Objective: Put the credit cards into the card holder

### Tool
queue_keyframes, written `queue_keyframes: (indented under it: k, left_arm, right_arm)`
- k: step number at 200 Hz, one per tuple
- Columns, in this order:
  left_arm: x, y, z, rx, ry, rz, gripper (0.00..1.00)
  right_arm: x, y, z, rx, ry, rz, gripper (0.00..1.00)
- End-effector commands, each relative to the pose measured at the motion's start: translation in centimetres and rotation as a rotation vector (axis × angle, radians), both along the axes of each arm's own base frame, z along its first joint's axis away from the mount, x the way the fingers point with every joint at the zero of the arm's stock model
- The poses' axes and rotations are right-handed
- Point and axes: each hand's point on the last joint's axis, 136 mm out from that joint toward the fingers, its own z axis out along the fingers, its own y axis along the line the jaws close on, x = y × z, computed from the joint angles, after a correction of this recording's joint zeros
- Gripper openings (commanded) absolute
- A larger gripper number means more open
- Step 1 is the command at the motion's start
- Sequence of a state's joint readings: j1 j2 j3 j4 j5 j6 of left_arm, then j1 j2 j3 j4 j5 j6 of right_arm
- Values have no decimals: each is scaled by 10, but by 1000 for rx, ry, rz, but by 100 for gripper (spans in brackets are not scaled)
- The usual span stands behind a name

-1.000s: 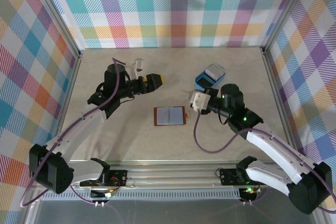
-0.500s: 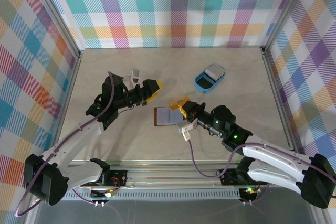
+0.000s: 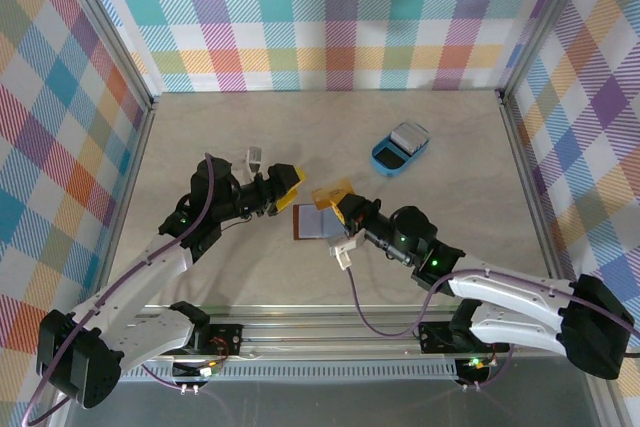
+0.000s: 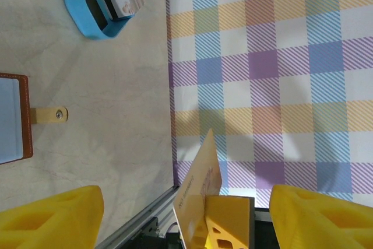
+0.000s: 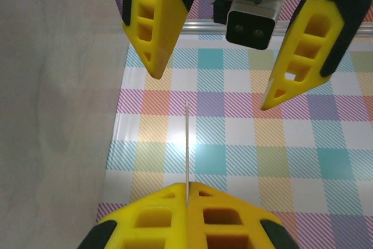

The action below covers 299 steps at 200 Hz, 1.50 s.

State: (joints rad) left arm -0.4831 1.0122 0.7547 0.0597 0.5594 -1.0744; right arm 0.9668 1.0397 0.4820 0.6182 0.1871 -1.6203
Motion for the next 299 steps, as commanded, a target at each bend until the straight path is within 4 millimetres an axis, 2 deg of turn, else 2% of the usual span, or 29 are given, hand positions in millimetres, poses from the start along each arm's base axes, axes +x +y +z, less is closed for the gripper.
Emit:
queue_keyframes:
  k: [1,71,101,142,167,194,219,258,267,273,288,299]
  left_arm:
    - [-5,-4,11,-55,-3,-15,75]
    - [2,-11,17,-138,-9,-23,74]
    - [8,-15,6,-133,16,-29,72]
    - [12,-22,1,-134,28,-60,66]
    - [9,-17,-14,-60,61,-48,67]
    - [0,-23,-21,-31,84,-92,66]
    - [-4,-28,-24,-8,87,-116,56]
    - [-2,-34,-11,-65,53,-127,22]
    - [-1,-35,-11,-77,54,-129,11]
    - [0,-35,-11,-81,53,-127,0]
    - [3,-34,-8,-84,29,-113,0]
    - [6,-32,-5,-78,0,-93,0]
  right_arm:
    - [3,0,7,47,-21,-23,0]
    - [10,6,-4,17,-26,-35,0]
    - [15,6,-9,5,-43,-64,0]
    - [14,2,-8,8,-60,-69,0]
    - [15,3,-4,20,-65,-73,0]
    - [14,6,-3,23,-65,-59,0]
    - [16,8,1,38,-72,-59,0]
    - [15,13,-3,36,-53,-48,0]
    - [15,13,-2,45,-49,-48,9]
    - [16,13,-1,57,-48,-52,19]
    - [21,10,3,111,-18,-87,45]
    - [24,6,5,160,22,-119,56]
